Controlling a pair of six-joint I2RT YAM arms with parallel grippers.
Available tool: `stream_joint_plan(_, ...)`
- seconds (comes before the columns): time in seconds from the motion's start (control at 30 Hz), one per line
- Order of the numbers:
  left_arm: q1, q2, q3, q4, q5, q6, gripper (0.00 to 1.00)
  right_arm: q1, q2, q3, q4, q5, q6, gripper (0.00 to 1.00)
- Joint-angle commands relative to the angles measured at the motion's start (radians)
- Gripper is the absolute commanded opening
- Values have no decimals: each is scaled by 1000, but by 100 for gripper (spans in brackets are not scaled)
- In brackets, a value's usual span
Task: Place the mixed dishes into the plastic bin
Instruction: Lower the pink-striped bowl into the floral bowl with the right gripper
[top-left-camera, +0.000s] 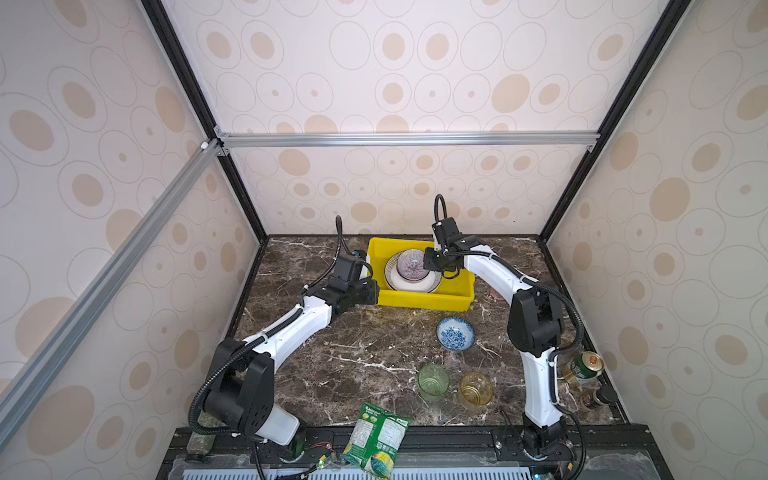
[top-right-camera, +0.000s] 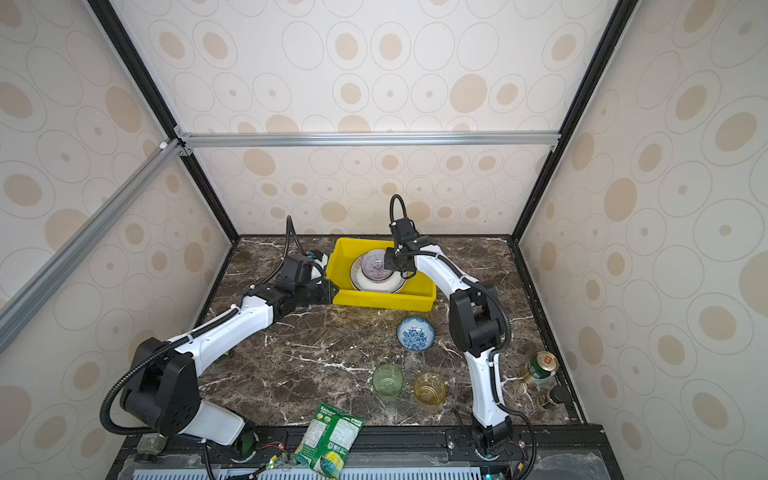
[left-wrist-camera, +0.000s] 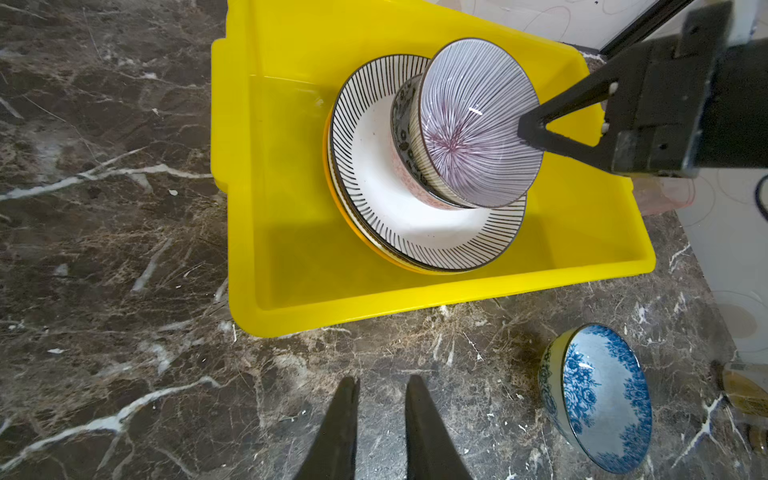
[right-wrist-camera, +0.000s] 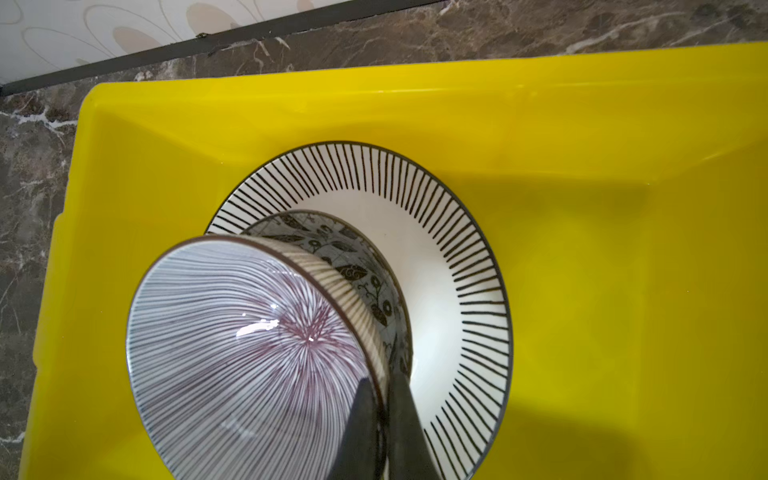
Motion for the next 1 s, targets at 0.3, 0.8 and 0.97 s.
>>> stream_joint_plan(0.3, 8, 10, 31, -17, -5, -8, 23, -6, 48, 72, -24, -30, 39, 0)
stream_joint_plan(0.8, 9, 0, 38, -30, -8, -19, 24, -17, 50, 71, -52, -56, 55, 5)
stream_joint_plan(0.97, 8, -13, 35, -40, -18, -24, 25, -19, 57, 74, -51, -74, 61, 7)
